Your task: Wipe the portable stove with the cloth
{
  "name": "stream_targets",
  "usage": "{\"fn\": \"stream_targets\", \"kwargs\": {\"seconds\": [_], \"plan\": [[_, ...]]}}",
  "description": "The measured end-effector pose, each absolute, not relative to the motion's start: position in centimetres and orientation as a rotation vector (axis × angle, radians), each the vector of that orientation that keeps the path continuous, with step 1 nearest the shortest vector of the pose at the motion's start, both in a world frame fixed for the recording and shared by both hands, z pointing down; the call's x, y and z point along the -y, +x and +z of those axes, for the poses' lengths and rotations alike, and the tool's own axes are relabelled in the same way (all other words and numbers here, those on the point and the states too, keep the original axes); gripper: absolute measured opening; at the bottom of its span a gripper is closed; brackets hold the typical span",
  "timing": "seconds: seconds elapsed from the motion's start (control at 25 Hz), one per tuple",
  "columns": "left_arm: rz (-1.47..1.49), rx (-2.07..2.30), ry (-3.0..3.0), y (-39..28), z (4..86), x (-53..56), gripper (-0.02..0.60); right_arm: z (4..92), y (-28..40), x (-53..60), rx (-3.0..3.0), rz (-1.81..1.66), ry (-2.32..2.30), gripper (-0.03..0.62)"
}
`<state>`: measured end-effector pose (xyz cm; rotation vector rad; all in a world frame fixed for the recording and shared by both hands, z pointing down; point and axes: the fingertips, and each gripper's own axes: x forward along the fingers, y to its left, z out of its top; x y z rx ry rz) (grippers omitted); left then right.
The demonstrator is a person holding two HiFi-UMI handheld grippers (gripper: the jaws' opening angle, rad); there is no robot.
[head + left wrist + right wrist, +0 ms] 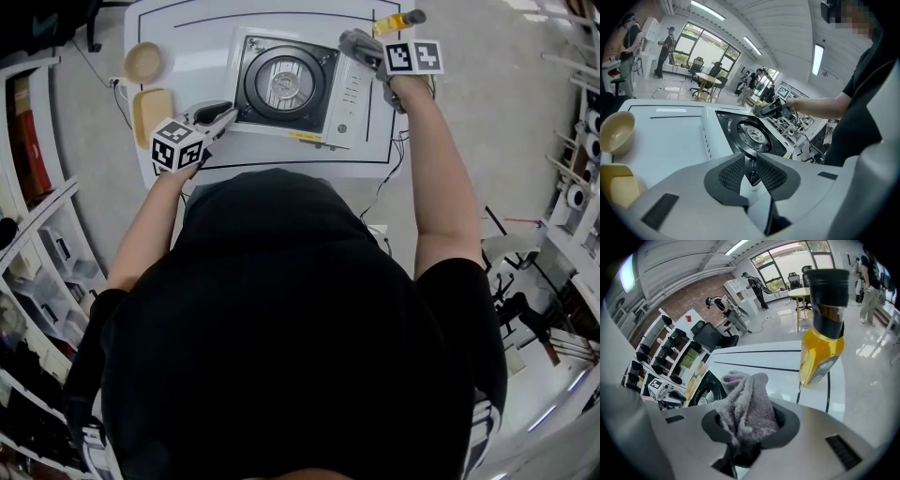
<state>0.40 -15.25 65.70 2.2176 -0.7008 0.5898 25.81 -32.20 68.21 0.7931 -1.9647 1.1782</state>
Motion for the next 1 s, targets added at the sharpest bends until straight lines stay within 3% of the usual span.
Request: {"fn": "stream_targets", "kwargs": {"seconds": [0.2, 0.64, 1.0], "plan": [[0.591, 0.706, 2.217, 0.7, 65.3, 15.0, 0.087, 66.9, 26.9, 32.4, 1.935, 0.941, 0.809, 0.112], [0.577, 0.724, 2.202, 0.5, 65.4, 14.7, 0.087, 66.5, 27.0, 31.8, 1.686, 0.072, 0.723, 0.112], [0.578, 0.726, 2.209, -0.1, 65.6, 14.7, 0.087, 67.6, 26.5, 27.3, 1.623, -0.057, 0.639, 0.112]]}}
